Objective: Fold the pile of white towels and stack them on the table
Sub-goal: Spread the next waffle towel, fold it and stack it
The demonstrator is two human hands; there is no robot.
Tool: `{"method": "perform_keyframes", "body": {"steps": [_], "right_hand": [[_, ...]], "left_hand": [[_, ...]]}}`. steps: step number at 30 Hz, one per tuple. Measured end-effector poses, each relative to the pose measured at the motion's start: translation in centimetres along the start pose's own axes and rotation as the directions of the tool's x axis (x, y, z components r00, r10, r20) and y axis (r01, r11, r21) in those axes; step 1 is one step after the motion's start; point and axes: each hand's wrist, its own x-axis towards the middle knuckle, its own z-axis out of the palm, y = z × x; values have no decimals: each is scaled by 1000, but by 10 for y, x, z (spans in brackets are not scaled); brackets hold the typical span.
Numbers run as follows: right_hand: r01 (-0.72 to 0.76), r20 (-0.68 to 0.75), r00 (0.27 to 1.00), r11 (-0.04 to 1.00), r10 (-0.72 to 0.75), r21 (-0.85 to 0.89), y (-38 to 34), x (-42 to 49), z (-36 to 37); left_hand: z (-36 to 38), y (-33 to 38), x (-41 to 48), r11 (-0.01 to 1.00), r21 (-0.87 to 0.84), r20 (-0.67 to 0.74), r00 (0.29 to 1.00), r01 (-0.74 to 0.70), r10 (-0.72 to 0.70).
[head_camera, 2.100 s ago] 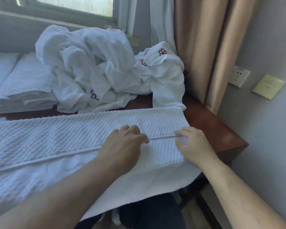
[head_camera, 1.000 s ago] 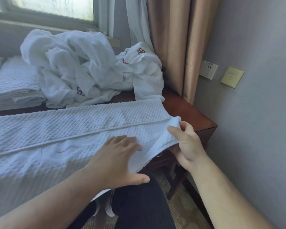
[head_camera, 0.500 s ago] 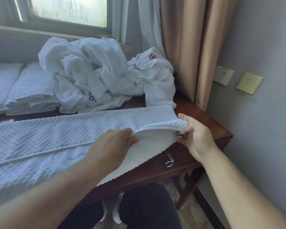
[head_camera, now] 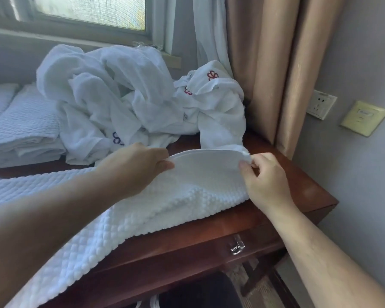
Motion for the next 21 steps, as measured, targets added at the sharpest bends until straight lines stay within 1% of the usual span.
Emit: {"method": "perform_keyframes", "body": {"steps": [3, 5, 7, 10, 13, 15, 16, 17, 19, 21], "right_hand": [[-82, -68, 994, 995, 86, 64, -1, 19, 5], [-145, -70, 986, 988, 148, 46, -1, 33, 12], [-212, -21, 977, 977, 212, -11, 0, 46, 19], [-276, 70, 956, 955, 285, -111, 7, 59, 27], [-300, 182, 923, 931, 338, -206, 14, 62, 35], [-294, 265, 886, 903, 380, -313, 18, 61, 42], [-301, 276, 871, 885, 407, -356, 19, 62, 45], [-312, 264, 865, 870, 426, -383, 18, 62, 46], [-319, 180, 896, 869, 407, -377, 13, 60, 47], [-234, 77, 957, 906, 278, -353, 2, 55, 46]], "left_hand": [[-3, -12, 26, 997, 73, -1, 1000, -29, 29], [0, -18, 43, 987, 140, 48, 996, -83, 77], [6, -24, 58, 981, 159, 120, 988, -111, 92], [23, -31, 74, 982, 156, 202, 977, -107, 74], [48, -39, 81, 972, 191, 257, 963, -134, 82], [61, -44, 81, 982, 149, 296, 953, -116, 68], [65, -46, 80, 984, 134, 293, 953, -115, 72], [68, -48, 80, 985, 123, 277, 957, -123, 85], [69, -51, 77, 989, 81, 231, 968, -123, 101], [64, -53, 72, 994, 14, 182, 978, -104, 100]]}}
